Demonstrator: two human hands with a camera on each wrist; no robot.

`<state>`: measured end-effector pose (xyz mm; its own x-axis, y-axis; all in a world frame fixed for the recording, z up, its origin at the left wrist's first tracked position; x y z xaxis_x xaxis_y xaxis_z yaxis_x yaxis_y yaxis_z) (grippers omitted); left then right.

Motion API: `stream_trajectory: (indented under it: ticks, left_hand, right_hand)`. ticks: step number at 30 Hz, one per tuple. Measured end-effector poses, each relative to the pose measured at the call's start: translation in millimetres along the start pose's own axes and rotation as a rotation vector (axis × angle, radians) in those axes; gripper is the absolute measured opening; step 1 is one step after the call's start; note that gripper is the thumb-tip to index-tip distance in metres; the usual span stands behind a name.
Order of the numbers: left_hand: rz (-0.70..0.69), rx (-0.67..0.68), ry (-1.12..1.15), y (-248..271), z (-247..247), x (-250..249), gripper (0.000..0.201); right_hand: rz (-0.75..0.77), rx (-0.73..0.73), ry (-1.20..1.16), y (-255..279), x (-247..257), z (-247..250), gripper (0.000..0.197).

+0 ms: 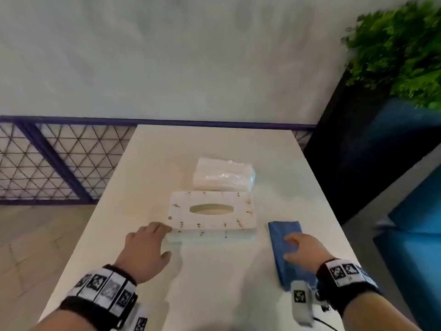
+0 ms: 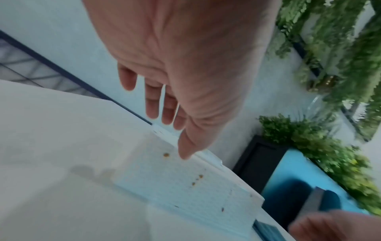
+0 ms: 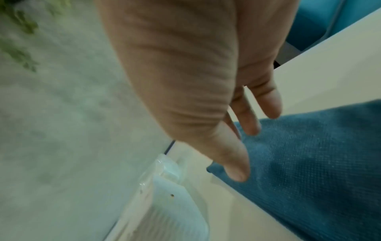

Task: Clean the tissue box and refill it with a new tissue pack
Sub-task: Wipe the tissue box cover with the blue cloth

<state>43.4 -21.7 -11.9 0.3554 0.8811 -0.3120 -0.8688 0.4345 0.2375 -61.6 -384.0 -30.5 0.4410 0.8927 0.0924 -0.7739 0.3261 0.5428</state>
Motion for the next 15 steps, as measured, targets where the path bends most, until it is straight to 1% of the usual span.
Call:
stream_trajectory:
  ticks: [1, 2, 4, 5, 7, 8, 10, 11, 12, 15]
  left_hand:
    - [-0.043, -0.032, -0.017, -8.4, 0.8, -11.1, 0.061]
    - [-0.08, -0.075, -0.042, -17.1, 1.8, -20.6, 0.068]
    - [-0.129, -0.08, -0.097, -33.0, -0.3, -37.4, 0.077]
    - [-0.126, -0.057, -0.129, -40.9, -3.4, -41.5, 0.079]
    - [-0.095, 0.0, -0.183, -51.4, -12.9, -42.6, 0.078]
    - [-0.078, 0.023, -0.212, -56.0, -15.1, -42.6, 0.077]
    - [-0.077, 0.019, -0.227, -61.4, -15.8, -46.2, 0.072]
    - [-0.078, 0.004, -0.223, -62.8, -15.4, -47.9, 0.069]
    - [-0.08, -0.017, -0.221, -64.4, -15.2, -48.5, 0.066]
    - [-0.075, -0.035, -0.205, -66.1, -17.2, -48.9, 0.062]
  right_hand:
    - [-0.008, -0.015, 0.052, -11.7, 1.0, -0.8, 0.057]
    - [-0.037, 0.002, 0.11, -18.7, 3.3, 0.4, 0.06]
    - [-0.055, 0.012, 0.181, -29.4, 7.4, 1.4, 0.069]
    - [-0.041, 0.032, 0.245, -37.0, 8.1, -3.4, 0.077]
    - [-0.019, 0.121, 0.385, -37.0, 8.8, -17.6, 0.099]
    - [-0.004, 0.15, 0.439, -36.0, 10.1, -22.7, 0.107]
    - [-0.005, 0.169, 0.436, -37.0, 7.5, -32.5, 0.114]
    - [0.003, 0.157, 0.413, -37.4, 5.4, -36.6, 0.112]
    - [0.011, 0.132, 0.391, -35.4, 2.9, -40.5, 0.104]
    - [-0.009, -0.011, 0.245, -22.6, -12.8, -42.8, 0.06]
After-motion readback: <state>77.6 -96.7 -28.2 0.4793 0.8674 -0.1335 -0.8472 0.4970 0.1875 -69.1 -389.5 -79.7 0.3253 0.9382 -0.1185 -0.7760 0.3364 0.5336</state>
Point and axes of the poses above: each hand's wrist, its own y-axis away from the middle knuckle, its own z-axis out of the back of the hand, x = y × z, the point moved 5 cm from there along -y, towards the middle knuckle, and after that the axes turned 8 degrees about y, right-handed, at the moved point
